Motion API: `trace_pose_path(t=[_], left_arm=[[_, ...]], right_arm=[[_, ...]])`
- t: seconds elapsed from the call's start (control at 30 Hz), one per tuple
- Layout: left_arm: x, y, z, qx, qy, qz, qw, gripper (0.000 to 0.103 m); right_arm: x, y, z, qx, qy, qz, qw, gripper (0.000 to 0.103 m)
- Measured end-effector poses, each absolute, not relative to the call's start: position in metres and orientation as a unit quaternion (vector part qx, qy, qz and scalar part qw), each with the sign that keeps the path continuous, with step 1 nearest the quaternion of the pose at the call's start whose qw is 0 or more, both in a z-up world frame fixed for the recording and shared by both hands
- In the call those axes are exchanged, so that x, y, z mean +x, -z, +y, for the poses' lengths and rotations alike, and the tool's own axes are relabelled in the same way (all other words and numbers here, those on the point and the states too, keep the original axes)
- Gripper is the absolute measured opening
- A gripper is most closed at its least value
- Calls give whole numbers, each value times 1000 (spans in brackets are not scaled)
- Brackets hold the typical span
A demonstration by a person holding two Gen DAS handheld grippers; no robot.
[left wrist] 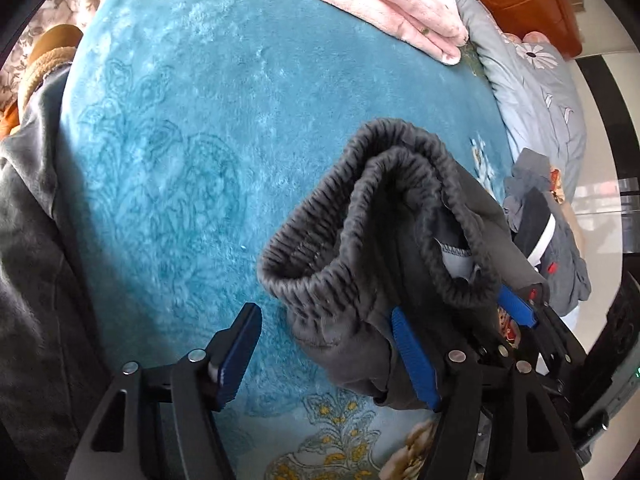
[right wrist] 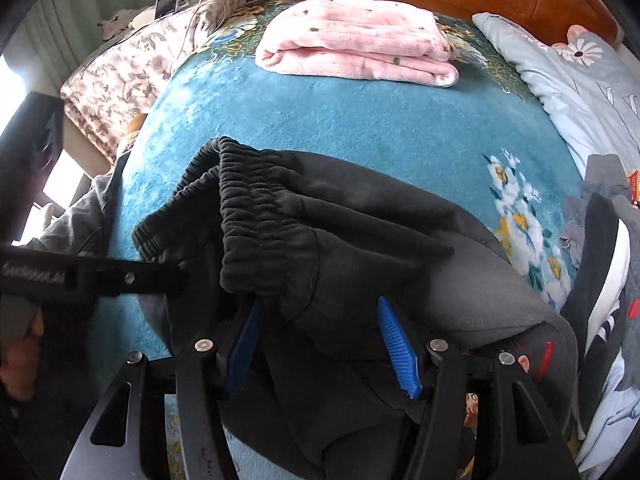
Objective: Fold clothes
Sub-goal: 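Grasp the sweatpants waistband with the left gripper while the right gripper holds a leg, then hold the waistband with the left gripper and lift the sweatpants to hang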
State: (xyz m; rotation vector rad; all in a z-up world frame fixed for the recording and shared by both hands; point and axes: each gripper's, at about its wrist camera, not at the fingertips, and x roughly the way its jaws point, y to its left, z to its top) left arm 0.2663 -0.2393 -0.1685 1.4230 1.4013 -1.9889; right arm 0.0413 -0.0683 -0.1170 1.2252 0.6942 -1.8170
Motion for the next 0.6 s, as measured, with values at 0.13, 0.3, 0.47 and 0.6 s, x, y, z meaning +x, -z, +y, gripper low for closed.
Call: trace_pose_path(t=[0.13,0.3,0.47,0.6], left_arm=[[270,172,-237,500,691,495,163,72],[273,175,-238,496,688,504,161,70],[274,176,-241,491,690,509,156,46],[275,177,-245,488,689,514,152,43]], right_arm=[[27,119,-70,493,740,273,368,53],[-8,90,-67,489,773,234,330,13],[-44,72,-79,476,788,243,307,5],[-45,63,-80,493,762,224,355,6]])
